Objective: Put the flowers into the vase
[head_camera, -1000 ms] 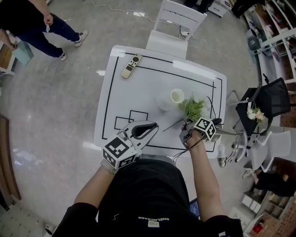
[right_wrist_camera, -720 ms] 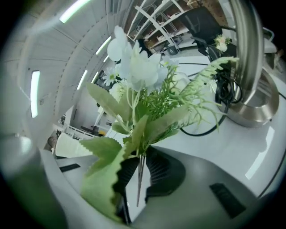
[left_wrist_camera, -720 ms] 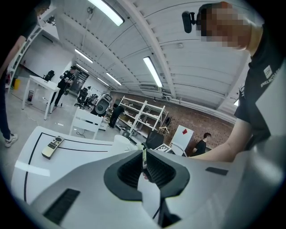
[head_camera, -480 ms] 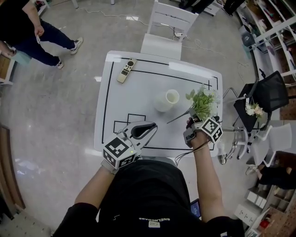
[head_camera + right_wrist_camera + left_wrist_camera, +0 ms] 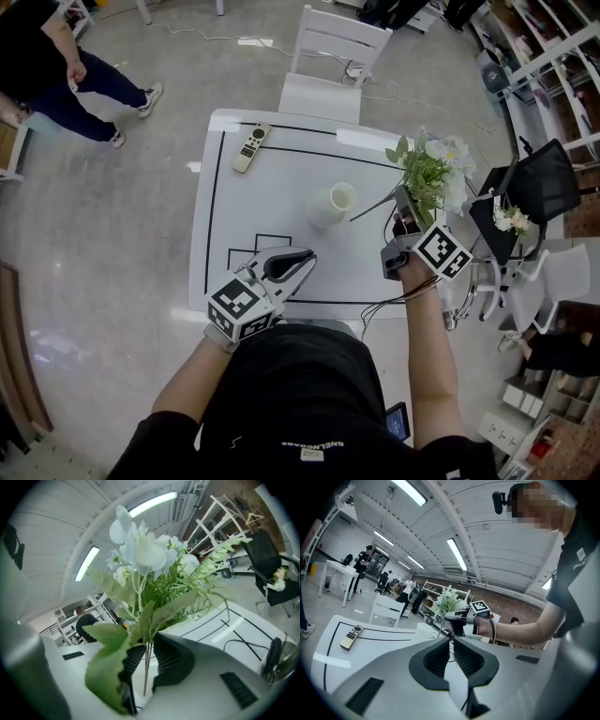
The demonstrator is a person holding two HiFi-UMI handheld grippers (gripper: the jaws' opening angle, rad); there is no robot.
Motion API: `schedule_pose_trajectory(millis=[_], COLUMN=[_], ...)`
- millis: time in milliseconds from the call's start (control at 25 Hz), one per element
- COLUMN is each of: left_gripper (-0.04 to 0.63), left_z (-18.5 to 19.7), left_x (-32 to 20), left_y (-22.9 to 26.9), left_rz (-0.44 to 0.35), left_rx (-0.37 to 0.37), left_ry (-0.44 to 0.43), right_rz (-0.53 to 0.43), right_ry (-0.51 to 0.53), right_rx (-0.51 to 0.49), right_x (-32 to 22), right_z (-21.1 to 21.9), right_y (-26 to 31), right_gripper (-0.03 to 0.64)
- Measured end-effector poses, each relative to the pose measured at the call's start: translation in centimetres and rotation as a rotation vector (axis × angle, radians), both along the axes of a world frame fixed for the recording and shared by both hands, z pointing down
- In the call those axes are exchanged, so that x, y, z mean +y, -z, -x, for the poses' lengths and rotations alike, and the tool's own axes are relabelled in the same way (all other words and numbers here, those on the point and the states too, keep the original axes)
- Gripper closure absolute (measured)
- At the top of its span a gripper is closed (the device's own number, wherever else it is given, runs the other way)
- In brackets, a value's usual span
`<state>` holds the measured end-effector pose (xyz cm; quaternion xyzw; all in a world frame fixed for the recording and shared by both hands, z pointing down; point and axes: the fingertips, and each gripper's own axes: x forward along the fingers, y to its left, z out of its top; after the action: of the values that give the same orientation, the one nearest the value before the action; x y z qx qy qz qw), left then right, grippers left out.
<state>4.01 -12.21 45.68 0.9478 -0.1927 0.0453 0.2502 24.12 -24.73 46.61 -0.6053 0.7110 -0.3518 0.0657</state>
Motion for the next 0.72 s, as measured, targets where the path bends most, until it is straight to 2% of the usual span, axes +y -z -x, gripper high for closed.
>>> schedule_pose_trajectory(millis=[280, 520, 720], left_gripper=[0.588, 0.588, 0.588], left_z=[0.4, 0.7, 0.9], left_x=[-0.2, -0.1, -0.1], left_y=[-0.3, -0.5, -0.4], left_rz=[0.003, 0.011, 0.011], left_rx=[0.004, 0.007, 0.009], left_ry=[0.012, 0.022, 0.031], right_rz=[-0.145, -0.23, -0.264], right_ry=[0.053, 0.085, 0.113], right_rx=[0.138, 0.183, 0.2], right_x=[-1.9, -2.5, -2.5], right_z=[1.3, 2.7, 3.9], right_y=[5.6, 8.4, 9.7], right_gripper=[0.557, 0.557, 0.557])
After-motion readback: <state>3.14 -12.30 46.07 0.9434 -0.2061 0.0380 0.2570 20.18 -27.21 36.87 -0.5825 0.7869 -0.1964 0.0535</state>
